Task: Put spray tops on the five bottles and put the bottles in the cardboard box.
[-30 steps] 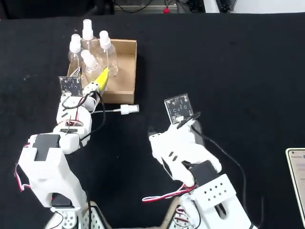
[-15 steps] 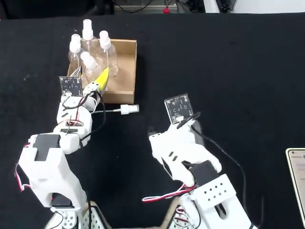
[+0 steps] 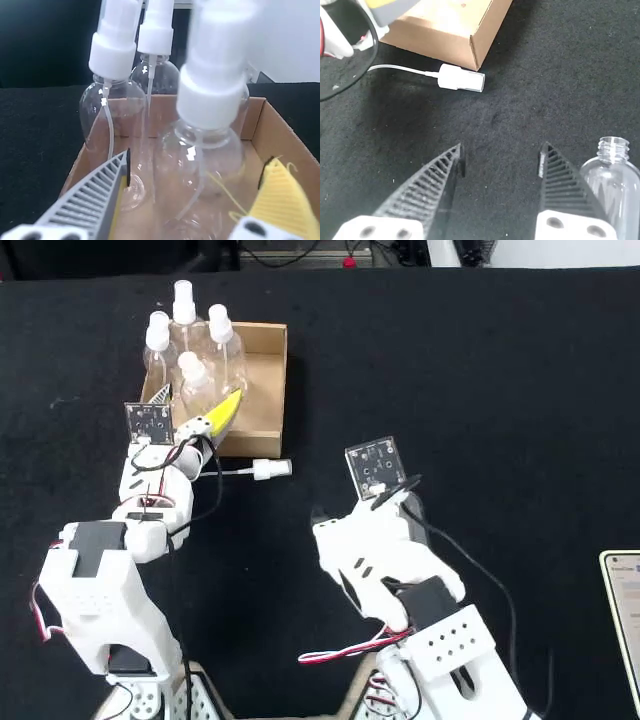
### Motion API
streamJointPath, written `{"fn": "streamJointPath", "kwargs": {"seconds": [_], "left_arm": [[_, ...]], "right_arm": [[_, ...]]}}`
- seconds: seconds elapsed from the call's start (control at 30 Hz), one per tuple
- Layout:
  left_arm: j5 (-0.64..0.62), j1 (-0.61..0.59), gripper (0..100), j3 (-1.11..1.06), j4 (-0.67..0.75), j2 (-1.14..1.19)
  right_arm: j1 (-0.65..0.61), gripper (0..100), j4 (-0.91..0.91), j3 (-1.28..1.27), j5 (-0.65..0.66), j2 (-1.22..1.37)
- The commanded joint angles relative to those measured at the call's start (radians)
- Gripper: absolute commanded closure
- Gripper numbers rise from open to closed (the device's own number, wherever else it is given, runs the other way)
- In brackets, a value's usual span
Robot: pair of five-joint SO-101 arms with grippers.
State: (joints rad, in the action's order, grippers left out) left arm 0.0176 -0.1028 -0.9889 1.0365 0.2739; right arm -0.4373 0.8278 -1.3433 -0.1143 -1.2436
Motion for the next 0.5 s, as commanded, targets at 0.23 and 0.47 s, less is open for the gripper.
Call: {"fn": "streamJointPath", "kwargs": {"seconds": [0.23,0.47], "left_arm": [[-0.011,0.005,60,-0.025,0.055,-0.031],[-0.012,-0.002,60,-0.088,0.034,-0.157]], "right_arm": [[-0.008,77.1,-0.026,0.01,0.0,-0.022],[-0.008,77.0,-0.026,0.01,0.0,-0.022]]}}
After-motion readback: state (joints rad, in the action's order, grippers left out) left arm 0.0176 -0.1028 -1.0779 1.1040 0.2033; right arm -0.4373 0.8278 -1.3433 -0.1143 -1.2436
